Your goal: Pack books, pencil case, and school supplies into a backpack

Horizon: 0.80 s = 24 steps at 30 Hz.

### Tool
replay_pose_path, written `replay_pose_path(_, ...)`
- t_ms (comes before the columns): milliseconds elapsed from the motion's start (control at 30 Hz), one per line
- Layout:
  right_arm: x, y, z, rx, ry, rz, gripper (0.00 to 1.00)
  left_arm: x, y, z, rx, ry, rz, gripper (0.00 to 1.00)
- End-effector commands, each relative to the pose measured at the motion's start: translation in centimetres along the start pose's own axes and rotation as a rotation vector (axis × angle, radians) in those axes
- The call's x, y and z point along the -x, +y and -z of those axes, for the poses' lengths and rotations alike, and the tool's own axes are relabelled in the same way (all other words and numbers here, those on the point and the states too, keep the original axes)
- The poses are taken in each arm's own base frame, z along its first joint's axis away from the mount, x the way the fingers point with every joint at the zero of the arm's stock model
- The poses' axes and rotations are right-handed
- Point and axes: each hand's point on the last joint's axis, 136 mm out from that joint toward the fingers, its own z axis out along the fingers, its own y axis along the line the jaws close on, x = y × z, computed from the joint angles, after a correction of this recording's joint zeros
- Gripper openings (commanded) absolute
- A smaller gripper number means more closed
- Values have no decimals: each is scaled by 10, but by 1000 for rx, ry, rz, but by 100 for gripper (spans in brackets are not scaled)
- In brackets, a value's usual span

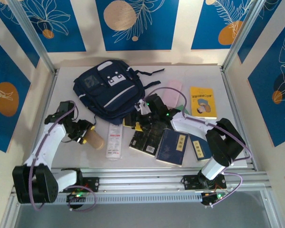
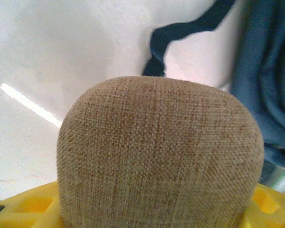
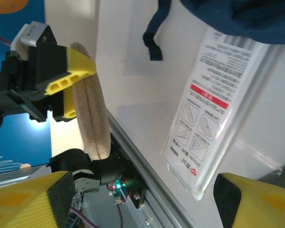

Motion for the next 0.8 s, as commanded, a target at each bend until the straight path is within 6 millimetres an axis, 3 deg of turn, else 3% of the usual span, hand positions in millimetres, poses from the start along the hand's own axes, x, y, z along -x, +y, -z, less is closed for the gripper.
replay_pose_path(0, 2, 46, -11, 166, -38, 137, 81, -9, -25, 26, -98, 35, 118, 41)
replay_pose_path(133, -5, 70, -31, 212, -35, 248, 85, -18, -38, 32, -129, 70, 117, 41)
replay_pose_path(300, 2, 78, -48, 247, -85, 286, 86, -26, -44, 34, -154, 92, 115, 42)
replay_pose_path(533, -15, 90, -79, 266, 7, 362, 85, -29, -46, 35, -163, 104, 114, 42)
replay_pose_path(767, -22, 107, -90, 304, 33, 393, 82, -27, -50, 33, -163, 103, 112, 42)
